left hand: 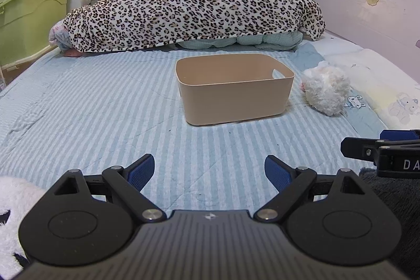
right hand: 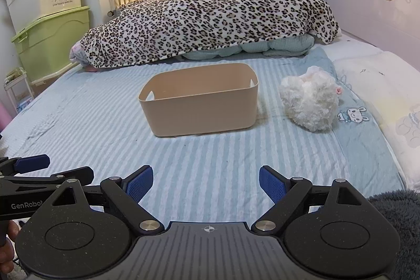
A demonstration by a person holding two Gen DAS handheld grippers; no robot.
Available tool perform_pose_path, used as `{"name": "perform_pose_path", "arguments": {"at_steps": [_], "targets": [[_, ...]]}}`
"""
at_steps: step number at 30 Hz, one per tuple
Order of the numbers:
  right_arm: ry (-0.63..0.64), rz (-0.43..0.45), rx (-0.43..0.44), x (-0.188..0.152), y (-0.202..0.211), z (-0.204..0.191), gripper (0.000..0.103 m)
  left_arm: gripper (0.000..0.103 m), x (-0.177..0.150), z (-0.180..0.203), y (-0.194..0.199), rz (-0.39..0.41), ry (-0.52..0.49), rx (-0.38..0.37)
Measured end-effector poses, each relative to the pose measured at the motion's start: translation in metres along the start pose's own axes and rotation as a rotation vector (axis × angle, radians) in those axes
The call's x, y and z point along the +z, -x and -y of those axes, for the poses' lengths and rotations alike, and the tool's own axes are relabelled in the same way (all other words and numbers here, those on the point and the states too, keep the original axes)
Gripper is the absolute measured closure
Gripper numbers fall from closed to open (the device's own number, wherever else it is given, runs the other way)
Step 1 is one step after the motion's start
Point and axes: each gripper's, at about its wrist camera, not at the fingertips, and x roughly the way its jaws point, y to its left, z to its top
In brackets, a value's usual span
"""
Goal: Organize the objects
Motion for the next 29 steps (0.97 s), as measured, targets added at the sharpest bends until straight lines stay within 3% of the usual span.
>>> {"name": "perform_pose_path", "arguments": {"at_steps": [29], "targets": [[0.003,-0.032,0.005,-0.004,-0.015,0.006,0.014,0.011,0.003,0.003,-0.007,-0.023,0.016,0.002]]}}
